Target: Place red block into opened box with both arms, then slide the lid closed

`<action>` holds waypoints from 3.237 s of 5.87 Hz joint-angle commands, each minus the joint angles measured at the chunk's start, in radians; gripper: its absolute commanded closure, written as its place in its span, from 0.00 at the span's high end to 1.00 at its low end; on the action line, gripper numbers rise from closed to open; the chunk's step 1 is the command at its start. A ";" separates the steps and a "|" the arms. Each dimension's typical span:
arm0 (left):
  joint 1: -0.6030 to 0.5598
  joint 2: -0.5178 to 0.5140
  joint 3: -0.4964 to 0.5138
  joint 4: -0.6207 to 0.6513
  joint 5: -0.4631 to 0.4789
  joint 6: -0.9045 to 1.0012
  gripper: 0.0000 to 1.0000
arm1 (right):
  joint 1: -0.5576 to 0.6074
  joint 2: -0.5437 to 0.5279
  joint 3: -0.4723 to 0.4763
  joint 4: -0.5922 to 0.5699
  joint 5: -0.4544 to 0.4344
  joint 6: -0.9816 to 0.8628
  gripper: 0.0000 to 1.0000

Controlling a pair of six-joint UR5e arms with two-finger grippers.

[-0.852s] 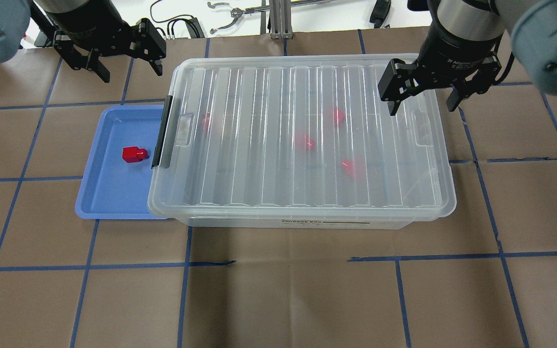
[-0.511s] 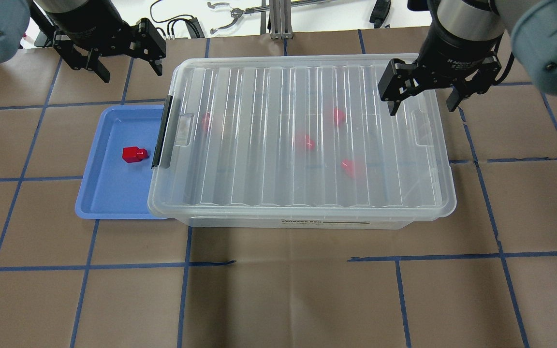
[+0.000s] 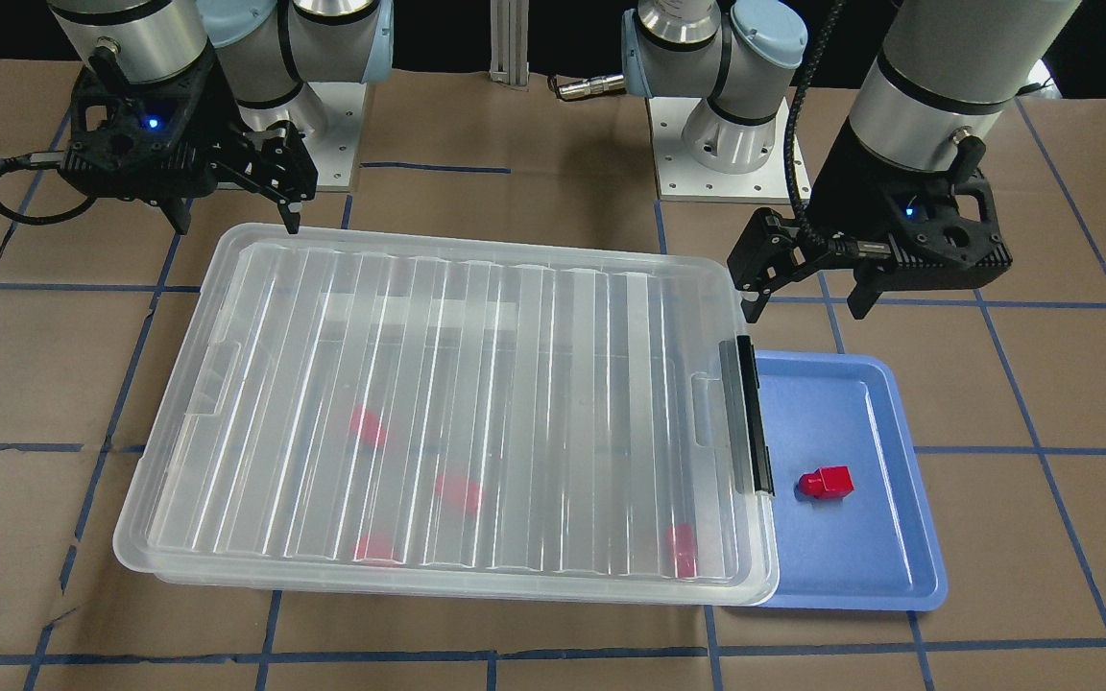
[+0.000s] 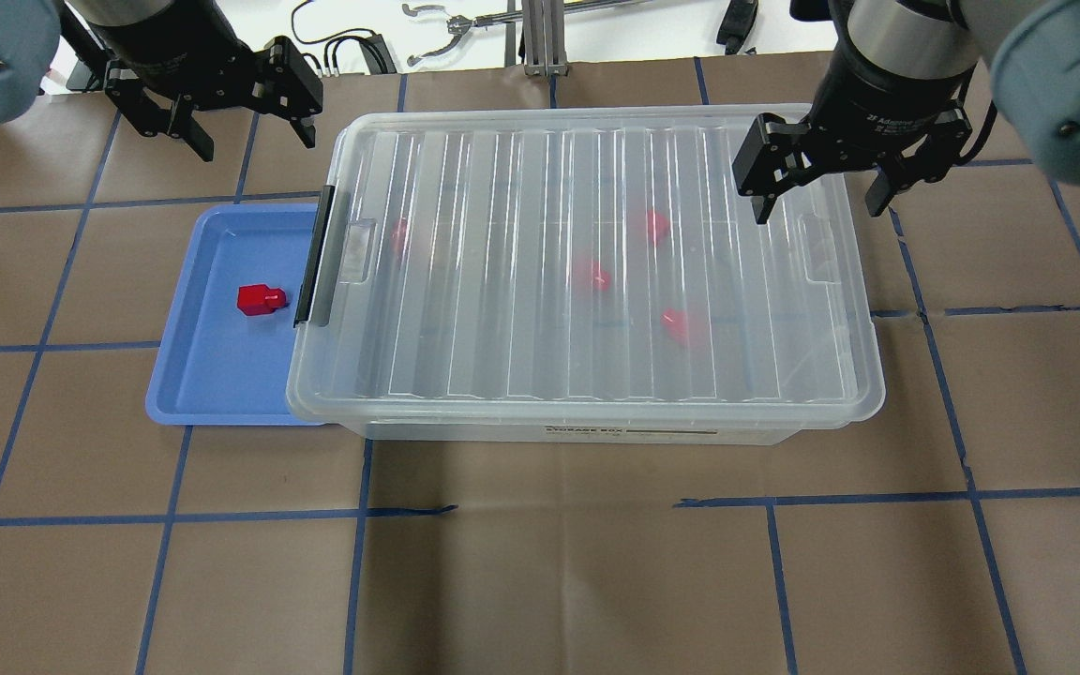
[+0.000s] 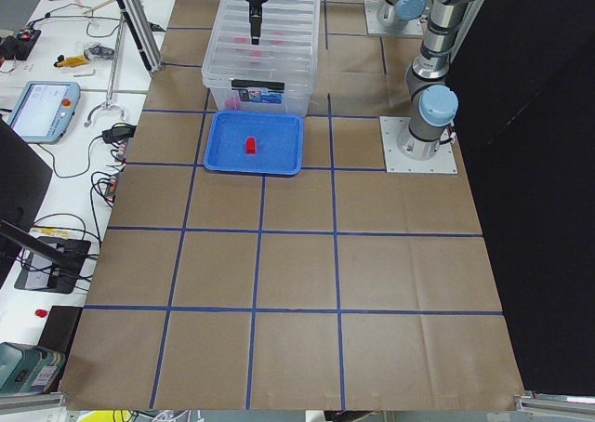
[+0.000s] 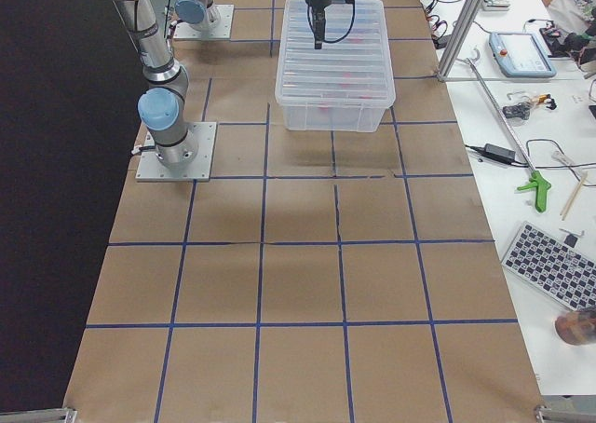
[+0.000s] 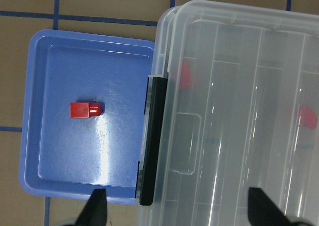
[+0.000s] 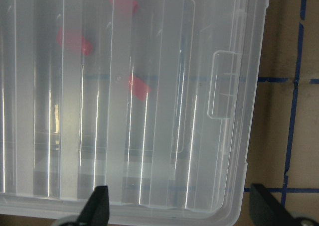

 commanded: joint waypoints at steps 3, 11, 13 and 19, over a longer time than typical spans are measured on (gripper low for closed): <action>-0.001 -0.002 0.000 -0.002 0.003 0.018 0.99 | -0.124 0.006 0.053 -0.022 -0.004 -0.078 1.00; 0.001 0.000 -0.003 -0.002 0.003 0.004 0.99 | -0.278 0.064 0.374 -0.471 -0.012 -0.240 1.00; 0.001 0.000 -0.002 -0.002 0.003 0.004 0.99 | -0.318 0.064 0.374 -0.473 -0.010 -0.299 1.00; 0.001 -0.002 -0.002 -0.002 0.003 0.003 0.99 | -0.386 0.064 0.374 -0.513 -0.010 -0.424 1.00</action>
